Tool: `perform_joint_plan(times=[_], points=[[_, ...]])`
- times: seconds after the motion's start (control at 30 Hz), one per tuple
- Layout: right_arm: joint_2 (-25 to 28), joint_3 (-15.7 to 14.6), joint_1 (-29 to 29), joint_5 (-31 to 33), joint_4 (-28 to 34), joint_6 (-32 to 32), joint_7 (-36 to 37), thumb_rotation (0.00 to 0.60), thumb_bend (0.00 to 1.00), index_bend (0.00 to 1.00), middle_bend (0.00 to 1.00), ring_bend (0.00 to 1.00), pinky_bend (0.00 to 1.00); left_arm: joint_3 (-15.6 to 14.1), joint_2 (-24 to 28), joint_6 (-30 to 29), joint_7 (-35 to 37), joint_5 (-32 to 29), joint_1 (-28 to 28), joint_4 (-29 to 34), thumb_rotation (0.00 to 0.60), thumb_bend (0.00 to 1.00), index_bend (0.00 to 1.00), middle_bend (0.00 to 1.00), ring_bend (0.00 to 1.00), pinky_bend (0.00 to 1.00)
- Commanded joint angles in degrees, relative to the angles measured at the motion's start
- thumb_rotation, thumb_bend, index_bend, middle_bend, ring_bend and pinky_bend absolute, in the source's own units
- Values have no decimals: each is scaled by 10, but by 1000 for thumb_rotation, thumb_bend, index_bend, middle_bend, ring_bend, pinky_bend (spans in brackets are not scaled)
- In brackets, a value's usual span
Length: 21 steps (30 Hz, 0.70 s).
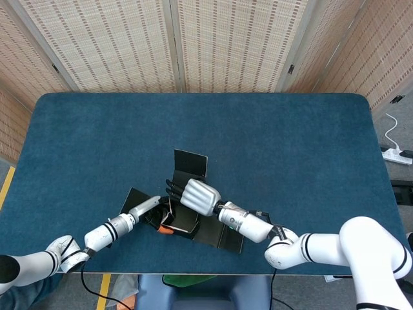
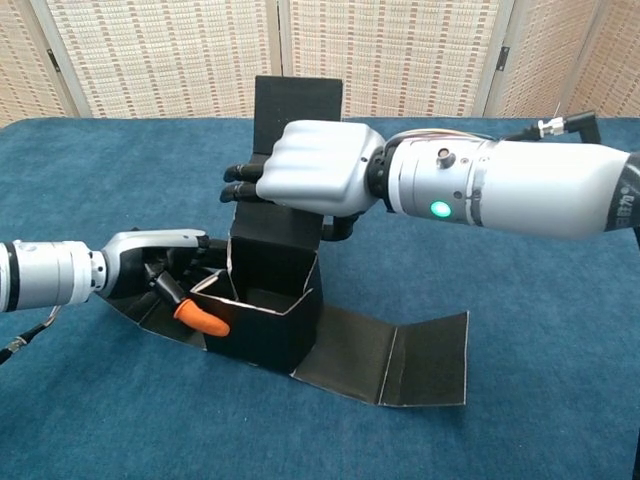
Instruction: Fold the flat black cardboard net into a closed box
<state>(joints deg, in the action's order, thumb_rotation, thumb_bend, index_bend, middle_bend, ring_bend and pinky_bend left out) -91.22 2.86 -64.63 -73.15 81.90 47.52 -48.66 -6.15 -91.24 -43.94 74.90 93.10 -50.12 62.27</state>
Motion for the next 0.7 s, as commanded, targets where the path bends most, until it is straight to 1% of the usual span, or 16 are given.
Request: perform_joint_plan(times=[0.03,0.13,0.23,0.27,0.33,0.37,0.47,0.57,0.7], points=[[21,-1,17,2,29,16,13,600,333,0,0,683,1000,4,5,0,-4,-13,5,5,600,172,341,300,525,612],[55,-6,40,-13,82,38,50,600,333,0,0,681,1000,7,14,-8,1,-24,14,10,600,172,341,300,525,612],[93,-21,76,-70,133,93,105,600,333,0,0,681,1000,7,29,-19,24,-29,23,21,600,172,342,300,525,613],[108,-26,92,-95,148,122,130,600,334,0,0,681,1000,7,38,-26,39,-29,27,27,600,173,341,300,525,613],[127,-29,120,-125,162,172,171,600,334,0,0,681,1000,5,52,-36,66,-27,32,36,600,172,341,300,525,612],[138,-30,139,-142,166,205,200,600,334,0,0,681,1000,3,61,-43,89,-24,35,42,600,172,340,300,525,613],[161,-30,182,-157,168,267,275,600,333,0,0,681,1000,-1,84,-62,162,-15,40,55,600,171,340,300,525,617],[175,-31,218,-156,162,303,338,600,334,0,0,681,1000,-8,103,-85,243,0,43,60,600,170,340,301,525,617],[178,-31,260,-161,141,347,409,600,332,0,0,681,1000,-14,122,-116,338,16,47,63,600,170,340,301,524,617]])
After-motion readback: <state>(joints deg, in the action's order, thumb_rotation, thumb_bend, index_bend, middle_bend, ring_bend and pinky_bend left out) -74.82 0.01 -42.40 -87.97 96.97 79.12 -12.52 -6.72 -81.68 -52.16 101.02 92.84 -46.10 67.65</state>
